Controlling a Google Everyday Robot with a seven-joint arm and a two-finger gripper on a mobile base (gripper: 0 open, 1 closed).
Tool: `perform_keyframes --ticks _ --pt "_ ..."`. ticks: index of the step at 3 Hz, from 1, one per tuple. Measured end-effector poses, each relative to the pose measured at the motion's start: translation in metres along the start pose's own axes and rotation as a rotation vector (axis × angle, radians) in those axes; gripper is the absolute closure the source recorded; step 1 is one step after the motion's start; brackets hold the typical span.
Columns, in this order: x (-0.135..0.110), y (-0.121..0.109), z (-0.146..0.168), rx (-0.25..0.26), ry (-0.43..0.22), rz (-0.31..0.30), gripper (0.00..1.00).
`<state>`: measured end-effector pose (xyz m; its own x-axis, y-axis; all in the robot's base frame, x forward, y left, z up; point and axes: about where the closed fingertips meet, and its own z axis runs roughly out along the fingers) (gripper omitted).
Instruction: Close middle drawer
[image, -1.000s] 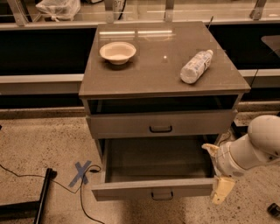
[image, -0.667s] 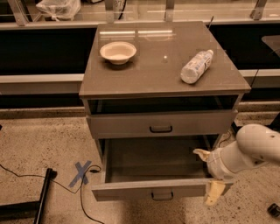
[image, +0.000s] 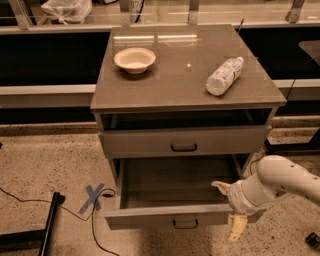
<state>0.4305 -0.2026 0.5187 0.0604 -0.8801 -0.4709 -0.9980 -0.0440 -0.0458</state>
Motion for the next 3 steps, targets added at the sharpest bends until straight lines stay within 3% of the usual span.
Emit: perform_keyframes --ticks 1,2,3 --pt "0.010 -0.010 0.018 0.025 0.041 -0.008 0.00" --pt "0.028 -0.029 0.049 0.064 0.135 -0.038 0.00" --pt "0.050 -0.054 0.077 0.072 0.188 -0.037 0.23"
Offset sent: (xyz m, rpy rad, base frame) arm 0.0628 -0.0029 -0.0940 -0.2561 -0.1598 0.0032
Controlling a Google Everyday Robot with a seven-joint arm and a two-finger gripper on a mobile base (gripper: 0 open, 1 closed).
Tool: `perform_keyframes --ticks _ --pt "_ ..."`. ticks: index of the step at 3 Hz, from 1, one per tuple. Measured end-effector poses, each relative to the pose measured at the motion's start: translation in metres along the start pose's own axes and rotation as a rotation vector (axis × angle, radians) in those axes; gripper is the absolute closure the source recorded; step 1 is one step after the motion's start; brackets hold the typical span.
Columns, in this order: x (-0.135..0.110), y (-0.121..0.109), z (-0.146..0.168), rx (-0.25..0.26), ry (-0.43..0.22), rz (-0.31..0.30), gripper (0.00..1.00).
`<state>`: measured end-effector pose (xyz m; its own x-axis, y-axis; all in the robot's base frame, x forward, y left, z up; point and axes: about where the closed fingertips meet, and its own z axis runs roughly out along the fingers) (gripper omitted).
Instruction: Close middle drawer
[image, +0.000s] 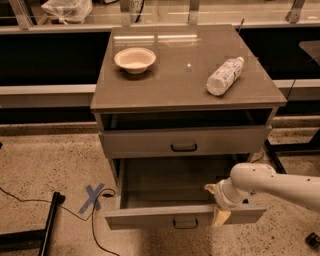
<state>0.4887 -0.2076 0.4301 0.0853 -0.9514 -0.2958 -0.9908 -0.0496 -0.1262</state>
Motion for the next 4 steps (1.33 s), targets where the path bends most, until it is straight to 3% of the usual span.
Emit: perform_keyframes --ticks 2,3,4 --pt "0.013 -0.032 0.009 0.042 -0.034 0.018 0.74" --pt "0.013 -0.058 0.001 0.084 -0.067 0.009 0.73" --pt "0.013 -0.058 0.001 0.084 -0.067 0.009 0.55"
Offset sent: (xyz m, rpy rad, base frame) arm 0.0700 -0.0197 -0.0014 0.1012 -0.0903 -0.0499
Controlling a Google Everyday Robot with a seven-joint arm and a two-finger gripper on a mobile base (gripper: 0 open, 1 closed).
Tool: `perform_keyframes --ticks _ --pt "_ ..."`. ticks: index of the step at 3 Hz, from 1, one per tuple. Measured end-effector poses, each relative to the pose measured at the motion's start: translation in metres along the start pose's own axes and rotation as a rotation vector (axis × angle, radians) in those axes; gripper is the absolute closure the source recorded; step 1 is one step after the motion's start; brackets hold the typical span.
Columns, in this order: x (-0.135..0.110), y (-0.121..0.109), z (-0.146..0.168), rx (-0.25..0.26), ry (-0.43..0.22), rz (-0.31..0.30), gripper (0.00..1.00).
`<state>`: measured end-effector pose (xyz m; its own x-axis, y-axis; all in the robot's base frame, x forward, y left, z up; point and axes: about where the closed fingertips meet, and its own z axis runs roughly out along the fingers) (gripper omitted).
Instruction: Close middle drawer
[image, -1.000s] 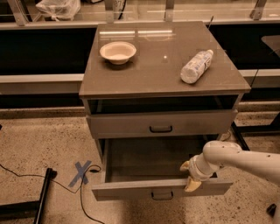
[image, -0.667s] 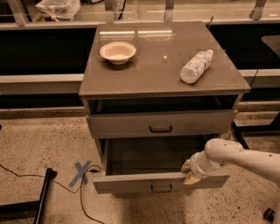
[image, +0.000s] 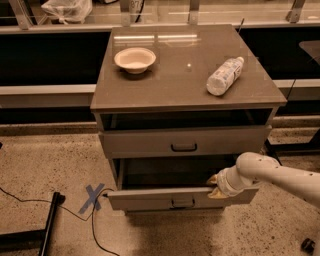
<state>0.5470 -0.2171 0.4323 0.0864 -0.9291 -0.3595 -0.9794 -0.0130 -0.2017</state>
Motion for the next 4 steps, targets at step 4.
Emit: perform_keyframes --ticks 4 --pt "-0.031 0.040 -0.045 0.067 -0.360 -0.123 0.25"
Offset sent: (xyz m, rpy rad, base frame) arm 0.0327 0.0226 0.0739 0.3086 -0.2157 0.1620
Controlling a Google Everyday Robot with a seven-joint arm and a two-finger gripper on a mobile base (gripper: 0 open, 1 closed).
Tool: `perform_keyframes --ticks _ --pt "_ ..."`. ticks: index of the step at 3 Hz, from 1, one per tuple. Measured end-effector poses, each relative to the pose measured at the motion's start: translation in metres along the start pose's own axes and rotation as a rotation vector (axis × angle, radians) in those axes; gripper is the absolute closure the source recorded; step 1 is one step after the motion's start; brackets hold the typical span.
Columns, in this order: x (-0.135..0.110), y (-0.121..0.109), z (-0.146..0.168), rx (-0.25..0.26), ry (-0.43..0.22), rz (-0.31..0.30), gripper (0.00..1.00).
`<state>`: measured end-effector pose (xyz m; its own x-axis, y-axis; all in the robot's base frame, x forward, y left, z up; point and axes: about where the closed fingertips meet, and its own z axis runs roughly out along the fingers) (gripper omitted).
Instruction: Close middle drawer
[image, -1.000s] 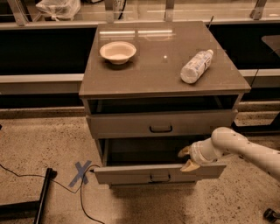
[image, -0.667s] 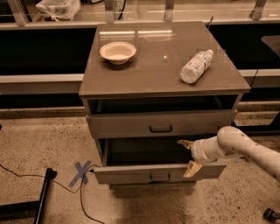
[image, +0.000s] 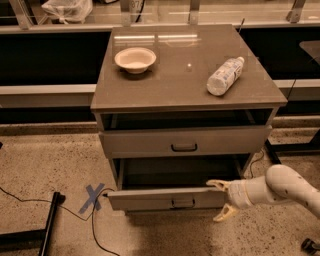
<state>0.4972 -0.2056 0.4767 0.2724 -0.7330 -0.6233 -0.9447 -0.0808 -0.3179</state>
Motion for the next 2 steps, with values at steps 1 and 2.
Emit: perform_keyframes --ticks 1,2 --pt "0.011 0.040 -0.003 -0.029 -0.027 0.065 0.43" --pt "0.022 0.054 0.006 -0.049 -0.037 0.124 0.62"
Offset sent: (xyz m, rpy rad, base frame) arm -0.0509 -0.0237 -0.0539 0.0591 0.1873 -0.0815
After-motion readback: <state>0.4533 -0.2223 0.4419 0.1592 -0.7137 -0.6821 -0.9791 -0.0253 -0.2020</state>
